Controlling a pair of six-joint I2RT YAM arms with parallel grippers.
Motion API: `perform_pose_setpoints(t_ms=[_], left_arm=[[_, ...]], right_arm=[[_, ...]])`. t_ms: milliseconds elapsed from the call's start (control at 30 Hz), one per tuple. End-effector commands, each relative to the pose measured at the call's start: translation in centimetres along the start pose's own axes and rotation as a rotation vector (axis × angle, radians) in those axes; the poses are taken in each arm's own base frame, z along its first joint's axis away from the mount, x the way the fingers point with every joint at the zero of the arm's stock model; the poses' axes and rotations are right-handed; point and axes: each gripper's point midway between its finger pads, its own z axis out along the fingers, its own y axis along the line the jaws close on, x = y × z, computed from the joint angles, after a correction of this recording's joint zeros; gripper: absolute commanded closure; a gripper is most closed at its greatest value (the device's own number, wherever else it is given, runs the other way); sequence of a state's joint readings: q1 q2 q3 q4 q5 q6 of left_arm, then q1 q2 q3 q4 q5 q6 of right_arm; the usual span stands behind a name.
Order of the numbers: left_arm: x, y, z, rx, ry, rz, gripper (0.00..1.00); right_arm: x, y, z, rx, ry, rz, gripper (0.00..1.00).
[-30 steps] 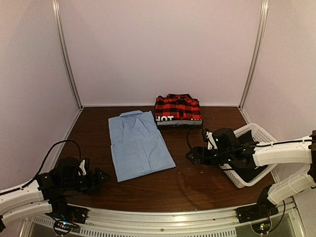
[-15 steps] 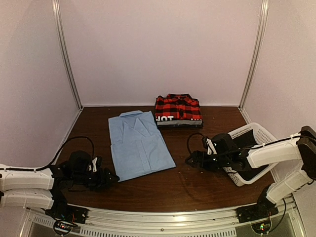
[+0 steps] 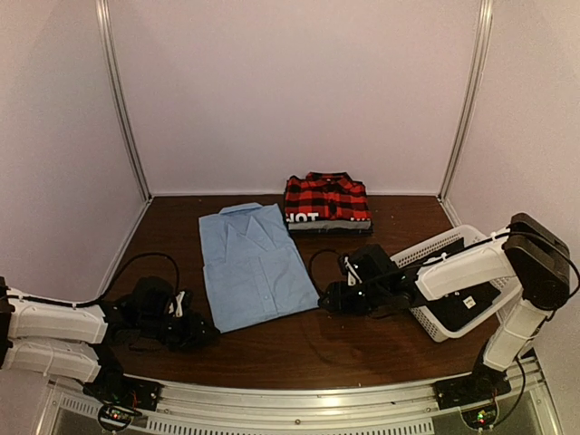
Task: Fold and stack the long sleeve shirts
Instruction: Pick up the 2/3-rectangle-folded shirt from the center of the board.
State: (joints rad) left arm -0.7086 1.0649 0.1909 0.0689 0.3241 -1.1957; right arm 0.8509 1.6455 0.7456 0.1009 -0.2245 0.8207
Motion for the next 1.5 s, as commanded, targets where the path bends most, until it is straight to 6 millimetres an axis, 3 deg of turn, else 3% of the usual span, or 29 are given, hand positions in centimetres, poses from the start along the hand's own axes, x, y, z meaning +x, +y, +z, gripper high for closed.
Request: perform_pose_setpoints(t_ms=[0,567,733,1067,1367,1467], left_arm=[[1.1,2.7,0.2,-0.092,0.024,-0.038,0.63],[0.0,3.6,-0.4,-0.142,-0.047,-0.036,0.59],[0.5,3.9,0.2,-0.155,-0.008,-0.039,0.64],[-0.4,3.4,1.4,-0.154,-0.017,-0.042,0.77],[-0.7,3.2,1.8,-0.147,-0.026,-0.057,0.87],[-0.8,2.9,1.7,-0.149,-0.022,-0.056,0.95]], right_arm=[[0.4,1.0,1.3,0.033,0.008,-0.033,0.43],[0.7,0.3,3.6,0.088,0.036,-0.077,0.56],[1.1,-0.1,4.2,0.101,0.055,-0.078,0.61],[1.7,-0.8,4.6,0.113,0.072,-0.074,0.71],[1.7,-0.1,4.5,0.076,0.072,-0.076,0.77],[1.6,0.1,4.3,0.066,0.068,-0.075,0.8]])
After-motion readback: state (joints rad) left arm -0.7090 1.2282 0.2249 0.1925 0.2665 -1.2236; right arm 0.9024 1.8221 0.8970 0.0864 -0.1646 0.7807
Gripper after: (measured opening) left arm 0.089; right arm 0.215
